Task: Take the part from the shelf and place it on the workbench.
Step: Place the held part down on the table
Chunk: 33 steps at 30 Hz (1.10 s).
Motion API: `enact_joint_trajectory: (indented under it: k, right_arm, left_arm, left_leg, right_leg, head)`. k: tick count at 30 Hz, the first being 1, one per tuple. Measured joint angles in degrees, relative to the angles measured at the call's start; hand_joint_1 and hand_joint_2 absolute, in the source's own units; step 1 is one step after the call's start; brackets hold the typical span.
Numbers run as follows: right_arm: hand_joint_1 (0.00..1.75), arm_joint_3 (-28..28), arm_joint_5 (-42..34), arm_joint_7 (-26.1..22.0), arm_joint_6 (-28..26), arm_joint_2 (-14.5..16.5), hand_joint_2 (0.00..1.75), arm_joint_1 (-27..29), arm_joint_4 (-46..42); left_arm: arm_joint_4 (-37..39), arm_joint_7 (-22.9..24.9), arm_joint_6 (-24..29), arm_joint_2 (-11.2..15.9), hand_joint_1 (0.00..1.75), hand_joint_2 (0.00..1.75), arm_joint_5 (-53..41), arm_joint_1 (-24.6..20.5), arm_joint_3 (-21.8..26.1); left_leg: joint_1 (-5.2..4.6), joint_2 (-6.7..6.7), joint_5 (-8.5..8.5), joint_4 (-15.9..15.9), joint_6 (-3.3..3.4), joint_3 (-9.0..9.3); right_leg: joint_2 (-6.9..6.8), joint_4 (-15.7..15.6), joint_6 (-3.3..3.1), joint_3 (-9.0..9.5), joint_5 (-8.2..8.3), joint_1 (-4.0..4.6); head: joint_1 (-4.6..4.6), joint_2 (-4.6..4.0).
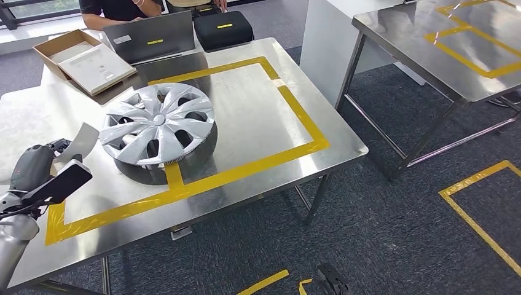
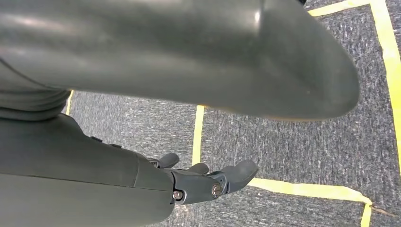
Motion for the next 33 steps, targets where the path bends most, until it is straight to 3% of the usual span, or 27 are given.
enact_joint_trajectory:
  k: [4, 18, 22, 33]
  right_arm:
    - [0.0, 0.0, 0.3, 0.0, 0.0, 0.0, 0.0, 0.0, 0.0]
    - [0.0, 0.0, 0.7, 0.0, 0.0, 0.0, 0.0, 0.0, 0.0]
    - [0.0, 0.0, 0.7, 0.0, 0.0, 0.0, 0.0, 0.0, 0.0]
    - [0.0, 0.0, 0.5, 0.0, 0.0, 0.0, 0.0, 0.0, 0.0]
  left_arm:
    - [0.6, 0.9, 0.7, 0.7, 0.0, 1.75, -1.4, 0.7, -1.1]
    - [1.3, 3.0, 1.4, 1.8, 0.0, 1.75, -2.6, 1.5, -2.0]
    - [1.4, 3.1, 1.4, 1.9, 0.0, 0.0, -2.7, 1.5, -2.1]
    - [1.3, 3.2, 2.5, 2.0, 0.0, 0.0, -1.7, 1.3, -2.1]
  left_leg:
    - [0.0, 0.0, 0.01, 0.0, -0.01, 0.03]
    - [-0.01, -0.02, 0.01, 0.0, -0.02, 0.05]
    - [-0.01, -0.02, 0.02, 0.0, -0.02, 0.05]
    - [0.0, -0.02, 0.03, 0.0, -0.05, 0.08]
  right_leg:
    - [0.0, 0.0, 0.0, 0.01, 0.0, 0.0]
    - [0.0, 0.0, -0.01, 0.04, -0.01, 0.0]
    - [0.0, 0.0, -0.01, 0.04, -0.01, 0.0]
    - [0.0, 0.0, -0.01, 0.04, -0.01, 0.0]
  head:
    - [0.0, 0.0]
    - [0.0, 0.0]
    - [0.0, 0.0]
    - [0.0, 0.0]
